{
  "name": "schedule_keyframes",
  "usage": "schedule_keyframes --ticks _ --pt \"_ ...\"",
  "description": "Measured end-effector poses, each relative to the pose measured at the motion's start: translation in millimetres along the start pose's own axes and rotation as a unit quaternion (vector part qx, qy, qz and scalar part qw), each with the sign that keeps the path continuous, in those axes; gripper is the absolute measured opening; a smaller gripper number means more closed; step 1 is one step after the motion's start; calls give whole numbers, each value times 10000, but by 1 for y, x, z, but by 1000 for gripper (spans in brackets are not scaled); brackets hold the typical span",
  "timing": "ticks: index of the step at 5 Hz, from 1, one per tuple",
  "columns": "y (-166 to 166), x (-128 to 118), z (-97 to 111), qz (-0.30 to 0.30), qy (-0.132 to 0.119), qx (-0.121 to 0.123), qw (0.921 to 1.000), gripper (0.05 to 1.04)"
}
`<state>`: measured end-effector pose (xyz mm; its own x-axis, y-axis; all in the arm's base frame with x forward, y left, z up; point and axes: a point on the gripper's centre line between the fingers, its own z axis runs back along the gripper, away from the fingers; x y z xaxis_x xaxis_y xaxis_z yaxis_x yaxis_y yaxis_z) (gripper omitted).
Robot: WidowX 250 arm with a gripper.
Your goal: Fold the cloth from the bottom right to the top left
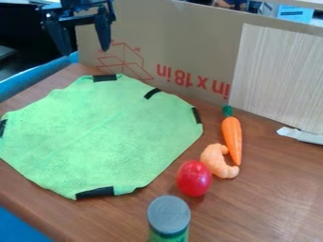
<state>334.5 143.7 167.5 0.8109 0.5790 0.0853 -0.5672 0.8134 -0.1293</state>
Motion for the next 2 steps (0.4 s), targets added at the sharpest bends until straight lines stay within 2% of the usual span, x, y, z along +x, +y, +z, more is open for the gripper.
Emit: schedule_keyframes --ticks 1,2 --pt "2 -2 -14 26 173 30 9998 1001" --pt "8 -19 -30 -225 214 145 9994 1001"
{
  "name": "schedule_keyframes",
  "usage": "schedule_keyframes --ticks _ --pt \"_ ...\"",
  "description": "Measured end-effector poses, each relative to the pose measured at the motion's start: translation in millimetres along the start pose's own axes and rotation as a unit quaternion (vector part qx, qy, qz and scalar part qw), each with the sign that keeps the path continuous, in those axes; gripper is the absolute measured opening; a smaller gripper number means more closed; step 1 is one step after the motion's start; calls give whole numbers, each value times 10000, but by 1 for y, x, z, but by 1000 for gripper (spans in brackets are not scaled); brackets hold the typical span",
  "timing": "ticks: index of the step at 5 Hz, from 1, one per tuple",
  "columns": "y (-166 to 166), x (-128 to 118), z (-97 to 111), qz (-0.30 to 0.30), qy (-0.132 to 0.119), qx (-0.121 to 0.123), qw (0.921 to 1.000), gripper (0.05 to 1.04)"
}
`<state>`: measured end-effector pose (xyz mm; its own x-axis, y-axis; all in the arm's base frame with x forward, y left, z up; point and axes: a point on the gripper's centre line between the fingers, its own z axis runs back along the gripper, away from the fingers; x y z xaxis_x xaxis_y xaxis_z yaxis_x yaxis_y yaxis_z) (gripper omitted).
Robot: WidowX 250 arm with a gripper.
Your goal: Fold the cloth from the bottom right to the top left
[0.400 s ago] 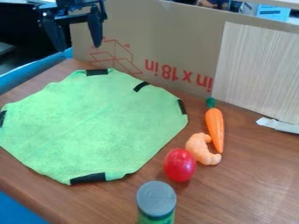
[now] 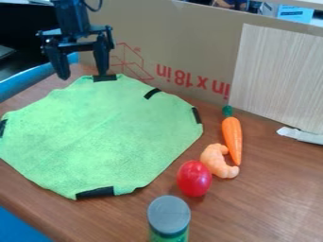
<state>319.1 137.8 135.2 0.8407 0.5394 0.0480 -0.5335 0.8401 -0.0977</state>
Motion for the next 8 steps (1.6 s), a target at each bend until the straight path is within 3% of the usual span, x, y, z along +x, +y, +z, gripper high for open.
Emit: schedule_keyframes --ticks 2,4,6,8 --pt "-1 -34 -10 -990 -504 192 9936 1001" --pt "2 -70 -33 -2550 -648 433 9638 1001" --pt "0 -101 -44 -3754 -492 275 9252 1001" --pt "-4 -121 -64 -4198 -406 361 9060 1001"
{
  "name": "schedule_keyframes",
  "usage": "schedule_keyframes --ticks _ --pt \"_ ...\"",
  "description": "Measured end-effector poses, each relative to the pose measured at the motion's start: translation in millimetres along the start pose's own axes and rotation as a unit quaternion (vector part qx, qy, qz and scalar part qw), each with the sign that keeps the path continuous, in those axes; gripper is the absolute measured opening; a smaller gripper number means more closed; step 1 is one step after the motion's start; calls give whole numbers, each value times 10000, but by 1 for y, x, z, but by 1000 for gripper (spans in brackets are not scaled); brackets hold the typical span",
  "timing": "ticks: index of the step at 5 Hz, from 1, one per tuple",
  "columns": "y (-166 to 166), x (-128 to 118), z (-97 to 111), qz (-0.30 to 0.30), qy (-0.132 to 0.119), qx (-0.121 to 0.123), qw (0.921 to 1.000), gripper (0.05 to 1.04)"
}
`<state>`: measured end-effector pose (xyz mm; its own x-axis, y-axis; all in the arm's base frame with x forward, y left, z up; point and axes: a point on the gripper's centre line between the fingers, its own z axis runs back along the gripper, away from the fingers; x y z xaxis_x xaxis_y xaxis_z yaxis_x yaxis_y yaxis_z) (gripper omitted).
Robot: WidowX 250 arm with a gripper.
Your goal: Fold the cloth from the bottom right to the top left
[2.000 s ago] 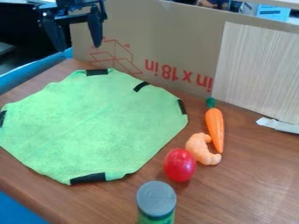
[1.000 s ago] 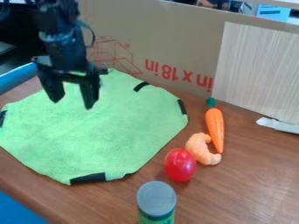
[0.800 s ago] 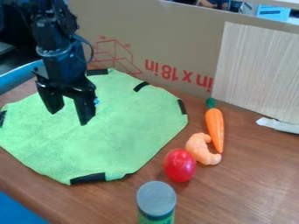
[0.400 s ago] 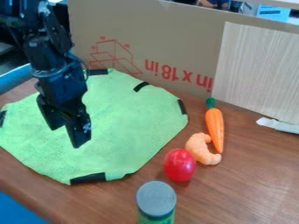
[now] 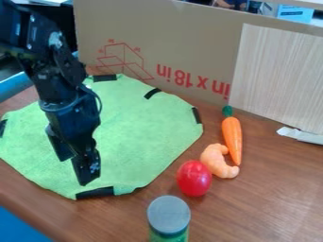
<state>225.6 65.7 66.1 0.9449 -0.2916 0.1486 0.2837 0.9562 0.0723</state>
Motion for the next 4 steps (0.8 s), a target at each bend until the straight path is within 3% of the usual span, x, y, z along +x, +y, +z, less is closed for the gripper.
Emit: schedule_keyframes --ticks 2,4 --pt "-16 -9 -16 -391 -12 97 9992 1001" --pt "-17 -8 -30 -441 -54 360 9984 989"
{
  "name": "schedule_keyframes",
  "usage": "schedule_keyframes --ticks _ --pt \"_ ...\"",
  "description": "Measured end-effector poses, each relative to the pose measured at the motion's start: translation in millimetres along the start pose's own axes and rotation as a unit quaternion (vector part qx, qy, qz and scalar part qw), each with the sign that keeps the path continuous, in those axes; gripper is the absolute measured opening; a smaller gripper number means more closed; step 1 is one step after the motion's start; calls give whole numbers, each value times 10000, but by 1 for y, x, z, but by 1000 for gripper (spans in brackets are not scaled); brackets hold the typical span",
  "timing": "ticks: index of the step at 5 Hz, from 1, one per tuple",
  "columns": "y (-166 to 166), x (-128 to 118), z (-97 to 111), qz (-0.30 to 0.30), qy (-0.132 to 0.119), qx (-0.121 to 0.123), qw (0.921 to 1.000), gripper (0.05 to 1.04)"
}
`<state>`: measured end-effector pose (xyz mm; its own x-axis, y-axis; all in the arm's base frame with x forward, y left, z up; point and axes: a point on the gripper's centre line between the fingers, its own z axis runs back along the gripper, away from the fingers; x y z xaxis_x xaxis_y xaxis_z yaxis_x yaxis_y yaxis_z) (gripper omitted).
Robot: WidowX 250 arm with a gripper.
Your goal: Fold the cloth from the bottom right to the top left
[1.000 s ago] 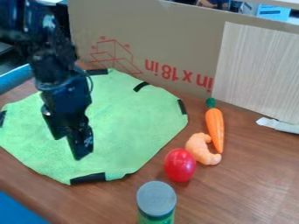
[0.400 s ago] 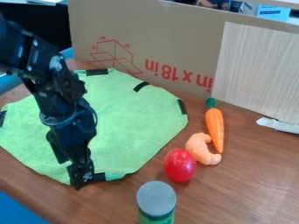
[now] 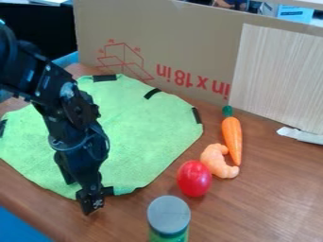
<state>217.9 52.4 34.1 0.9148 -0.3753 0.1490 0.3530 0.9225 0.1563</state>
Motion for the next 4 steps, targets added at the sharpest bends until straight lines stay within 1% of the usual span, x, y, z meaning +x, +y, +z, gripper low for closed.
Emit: schedule_keyframes --ticks 1,2,3,4 --pt "1 2 -6 37 9 80 10000 911" --pt "1 6 -8 18 -33 155 9999 626" --pt "1 7 -9 78 -24 119 9999 345" --pt "-6 4 -5 -16 49 -117 9999 157"
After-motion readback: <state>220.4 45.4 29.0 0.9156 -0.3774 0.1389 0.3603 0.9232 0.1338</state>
